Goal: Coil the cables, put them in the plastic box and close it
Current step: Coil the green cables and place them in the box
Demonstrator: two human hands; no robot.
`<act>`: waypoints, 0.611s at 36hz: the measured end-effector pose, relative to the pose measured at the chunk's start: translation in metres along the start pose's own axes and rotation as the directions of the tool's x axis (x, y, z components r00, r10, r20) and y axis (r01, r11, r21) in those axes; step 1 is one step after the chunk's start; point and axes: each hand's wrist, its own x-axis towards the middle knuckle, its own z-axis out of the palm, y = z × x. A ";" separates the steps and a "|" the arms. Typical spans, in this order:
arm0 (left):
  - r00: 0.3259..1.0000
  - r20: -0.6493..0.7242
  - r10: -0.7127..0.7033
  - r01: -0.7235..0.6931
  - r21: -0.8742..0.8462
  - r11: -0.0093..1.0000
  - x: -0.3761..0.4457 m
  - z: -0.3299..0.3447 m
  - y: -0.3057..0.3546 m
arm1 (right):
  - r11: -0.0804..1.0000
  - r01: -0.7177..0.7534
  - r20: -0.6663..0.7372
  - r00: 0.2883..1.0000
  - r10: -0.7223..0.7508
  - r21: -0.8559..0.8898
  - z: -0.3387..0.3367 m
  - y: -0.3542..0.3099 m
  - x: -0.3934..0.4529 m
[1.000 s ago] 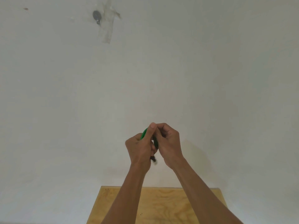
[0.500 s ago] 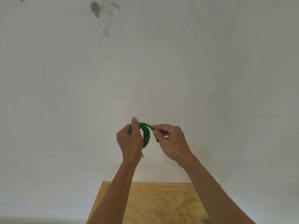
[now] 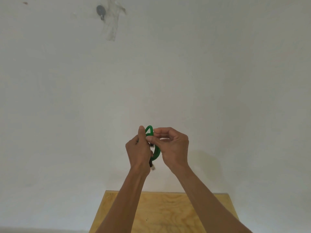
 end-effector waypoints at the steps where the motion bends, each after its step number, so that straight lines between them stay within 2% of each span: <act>1: 1.000 0.003 -0.016 0.016 -0.010 1.000 0.000 -0.001 0.000 | 0.998 0.019 0.006 1.000 -0.019 -0.061 0.000 0.003 0.001; 3: 0.999 0.007 -0.033 0.034 -0.041 0.999 0.003 -0.003 0.002 | 0.990 0.029 0.014 1.000 -0.028 -0.137 -0.001 0.008 0.002; 6: 0.999 0.032 -0.038 0.039 -0.014 0.999 0.007 -0.005 0.005 | 0.990 -0.066 0.035 0.997 0.071 -0.125 -0.007 0.015 0.004; 8: 0.996 0.071 -0.050 0.051 -0.009 0.999 0.008 -0.007 0.006 | 0.984 -0.148 0.143 0.977 0.161 -0.095 -0.011 0.016 0.006; 12: 0.987 0.149 -0.059 0.066 -0.040 0.997 0.009 -0.009 0.006 | 0.961 -0.276 0.417 0.873 0.254 -0.009 -0.015 0.015 0.009; 18: 0.973 0.181 -0.146 0.161 -0.071 0.984 0.009 -0.008 0.002 | 0.949 -0.294 0.543 0.781 0.307 -0.115 -0.027 0.014 0.017; 22: 0.956 0.181 -0.232 0.252 -0.097 0.963 0.007 -0.006 0.004 | 0.943 -0.223 0.506 0.800 0.323 -0.249 -0.028 0.018 0.021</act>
